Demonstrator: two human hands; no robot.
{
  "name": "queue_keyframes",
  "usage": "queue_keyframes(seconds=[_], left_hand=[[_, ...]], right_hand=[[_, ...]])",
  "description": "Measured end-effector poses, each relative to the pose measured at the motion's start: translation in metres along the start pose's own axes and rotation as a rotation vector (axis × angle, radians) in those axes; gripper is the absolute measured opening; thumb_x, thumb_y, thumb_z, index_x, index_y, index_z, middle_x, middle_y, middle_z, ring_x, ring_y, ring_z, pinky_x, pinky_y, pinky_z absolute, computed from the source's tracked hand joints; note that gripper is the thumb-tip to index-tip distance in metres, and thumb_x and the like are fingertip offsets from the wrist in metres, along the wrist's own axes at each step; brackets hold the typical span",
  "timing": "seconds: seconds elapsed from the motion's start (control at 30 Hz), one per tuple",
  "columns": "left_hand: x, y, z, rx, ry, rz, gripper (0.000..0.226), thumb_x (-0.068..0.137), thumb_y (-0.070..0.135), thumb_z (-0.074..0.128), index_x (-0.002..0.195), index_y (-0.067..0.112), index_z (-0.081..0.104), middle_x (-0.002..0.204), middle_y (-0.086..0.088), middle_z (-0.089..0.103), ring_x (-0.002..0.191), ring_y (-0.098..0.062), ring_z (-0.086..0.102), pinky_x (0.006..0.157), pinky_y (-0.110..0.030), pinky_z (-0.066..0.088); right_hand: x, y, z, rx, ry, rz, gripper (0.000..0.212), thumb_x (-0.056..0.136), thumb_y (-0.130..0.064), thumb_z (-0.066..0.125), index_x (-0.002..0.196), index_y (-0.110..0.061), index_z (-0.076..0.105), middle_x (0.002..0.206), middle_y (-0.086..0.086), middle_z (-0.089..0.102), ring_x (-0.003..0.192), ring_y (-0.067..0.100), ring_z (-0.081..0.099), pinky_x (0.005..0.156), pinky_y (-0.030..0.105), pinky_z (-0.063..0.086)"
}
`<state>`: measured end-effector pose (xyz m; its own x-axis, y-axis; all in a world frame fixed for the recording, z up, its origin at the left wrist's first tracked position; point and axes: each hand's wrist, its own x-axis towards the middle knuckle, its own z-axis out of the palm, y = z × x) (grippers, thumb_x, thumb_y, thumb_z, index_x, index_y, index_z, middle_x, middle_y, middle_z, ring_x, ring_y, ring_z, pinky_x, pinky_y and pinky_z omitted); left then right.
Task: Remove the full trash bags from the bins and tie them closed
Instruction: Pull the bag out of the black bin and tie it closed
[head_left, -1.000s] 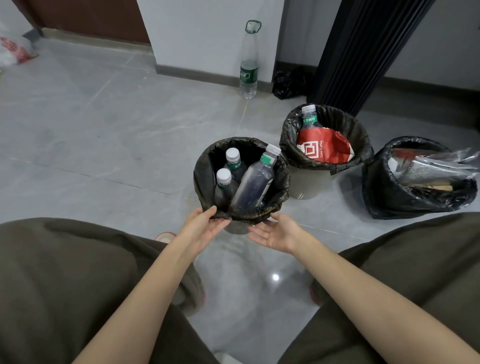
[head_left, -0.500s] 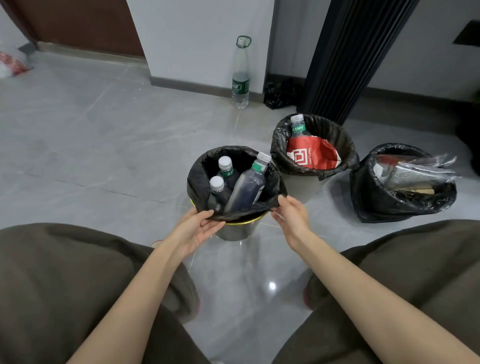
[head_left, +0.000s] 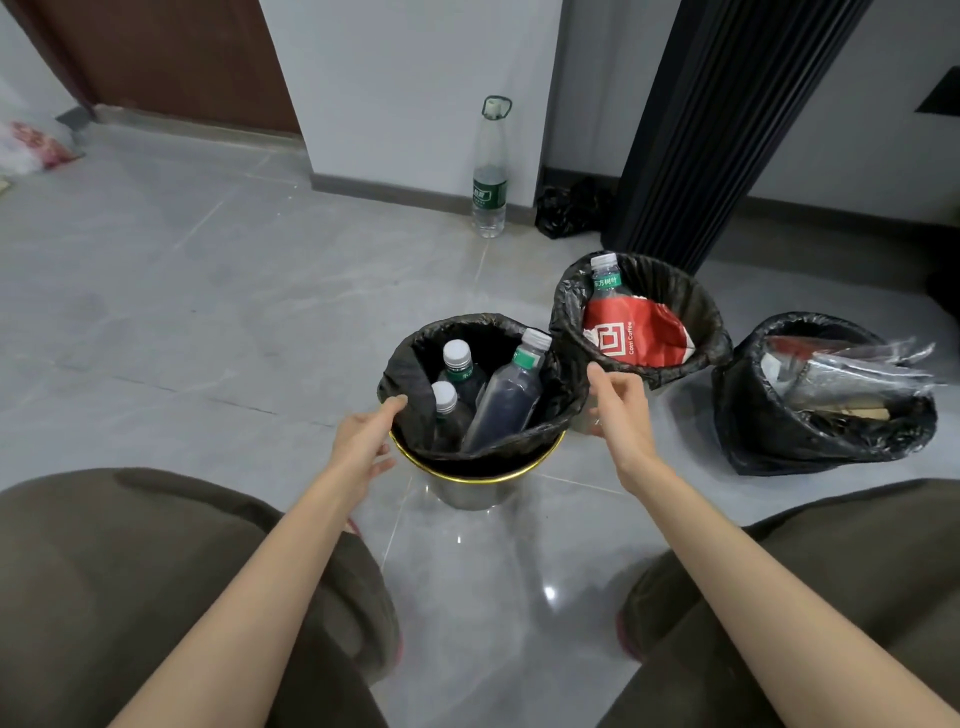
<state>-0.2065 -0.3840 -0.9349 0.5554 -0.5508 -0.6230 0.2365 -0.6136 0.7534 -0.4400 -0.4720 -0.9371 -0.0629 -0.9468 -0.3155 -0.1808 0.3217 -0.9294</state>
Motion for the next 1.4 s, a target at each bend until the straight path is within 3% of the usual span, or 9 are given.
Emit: queue_keyframes(seconds=[0.17, 0.27, 0.4, 0.5, 0.6, 0.77, 1.0, 1.13, 1.4], left_hand=[[0.027, 0.018, 0.003, 0.092, -0.021, 0.028, 0.036, 0.084, 0.048, 0.062, 0.071, 0.016, 0.051, 0.083, -0.002, 0.055, 0.088, -0.022, 0.051, 0.086, -0.036, 0.048], [0.047, 0.021, 0.008, 0.034, -0.046, -0.031, 0.043, 0.084, 0.047, 0.063, 0.103, 0.008, 0.063, 0.113, -0.007, 0.061, 0.107, -0.025, 0.056, 0.084, -0.033, 0.048], [0.063, 0.028, 0.019, -0.136, -0.039, -0.091, 0.040, 0.089, 0.028, 0.064, 0.119, 0.003, 0.055, 0.127, -0.009, 0.060, 0.109, -0.023, 0.057, 0.082, -0.030, 0.046], [0.071, 0.036, 0.024, -0.137, -0.021, -0.064, 0.036, 0.092, 0.018, 0.060, 0.124, 0.002, 0.053, 0.127, -0.011, 0.059, 0.099, -0.020, 0.056, 0.081, -0.029, 0.044], [0.080, 0.041, 0.023, -0.109, 0.001, 0.042, 0.031, 0.094, 0.014, 0.053, 0.125, 0.010, 0.052, 0.113, -0.008, 0.063, 0.084, -0.015, 0.056, 0.071, -0.027, 0.045], [0.074, 0.053, 0.019, -0.029, -0.053, 0.338, 0.031, 0.095, 0.006, 0.040, 0.114, 0.016, 0.063, 0.095, 0.002, 0.063, 0.082, -0.011, 0.054, 0.072, -0.020, 0.044], [0.056, 0.029, 0.008, 0.155, 0.088, 0.529, 0.041, 0.087, -0.004, 0.031, 0.071, 0.021, 0.060, 0.087, -0.001, 0.061, 0.079, -0.017, 0.050, 0.071, -0.027, 0.037], [0.046, 0.021, -0.002, 0.034, 0.252, 0.451, 0.023, 0.089, 0.002, 0.034, 0.089, 0.017, 0.053, 0.082, -0.004, 0.055, 0.077, -0.025, 0.052, 0.072, -0.036, 0.043], [0.023, 0.024, -0.009, 0.227, -0.051, 0.086, 0.049, 0.083, 0.046, 0.064, 0.115, 0.011, 0.049, 0.107, -0.005, 0.054, 0.094, -0.022, 0.055, 0.077, -0.035, 0.047]], right_hand=[[0.039, -0.014, 0.016, -0.303, -0.039, 0.027, 0.050, 0.090, -0.057, 0.047, 0.113, -0.012, 0.049, 0.109, 0.001, 0.055, 0.100, 0.019, 0.051, 0.083, 0.033, 0.038], [0.060, -0.012, 0.022, -0.537, -0.113, 0.051, 0.056, 0.088, -0.045, 0.057, 0.124, -0.003, 0.049, 0.116, 0.007, 0.057, 0.108, 0.027, 0.055, 0.087, 0.034, 0.044], [0.076, -0.010, 0.027, -0.711, -0.148, 0.042, 0.019, 0.082, -0.021, 0.060, 0.075, -0.004, 0.057, 0.070, 0.008, 0.057, 0.072, 0.027, 0.056, 0.058, 0.030, 0.039], [0.082, -0.010, 0.030, -0.790, -0.103, -0.064, 0.033, 0.081, -0.011, 0.055, 0.052, -0.011, 0.039, 0.051, 0.004, 0.041, 0.059, 0.025, 0.044, 0.052, 0.029, 0.030], [0.080, -0.017, 0.031, -0.784, -0.012, -0.195, 0.036, 0.088, -0.011, 0.051, 0.052, -0.008, 0.048, 0.053, 0.006, 0.045, 0.060, 0.028, 0.047, 0.052, 0.029, 0.028], [0.064, -0.045, 0.031, -0.480, 0.228, -0.379, 0.025, 0.096, -0.014, 0.043, 0.106, -0.008, 0.066, 0.090, -0.001, 0.063, 0.085, 0.016, 0.056, 0.075, 0.021, 0.035], [0.016, -0.042, 0.021, -0.323, 0.250, -0.513, 0.012, 0.090, -0.010, 0.033, 0.088, -0.019, 0.042, 0.073, 0.001, 0.052, 0.068, 0.021, 0.048, 0.063, 0.035, 0.036], [0.003, -0.035, 0.001, -0.436, 0.309, -0.518, 0.017, 0.089, -0.014, 0.035, 0.073, -0.013, 0.040, 0.060, -0.003, 0.043, 0.059, 0.019, 0.040, 0.057, 0.033, 0.030], [-0.009, -0.044, 0.004, -0.509, -0.220, -0.450, 0.017, 0.087, -0.005, 0.051, 0.076, -0.001, 0.064, 0.094, 0.007, 0.062, 0.093, 0.015, 0.057, 0.080, 0.026, 0.040]])
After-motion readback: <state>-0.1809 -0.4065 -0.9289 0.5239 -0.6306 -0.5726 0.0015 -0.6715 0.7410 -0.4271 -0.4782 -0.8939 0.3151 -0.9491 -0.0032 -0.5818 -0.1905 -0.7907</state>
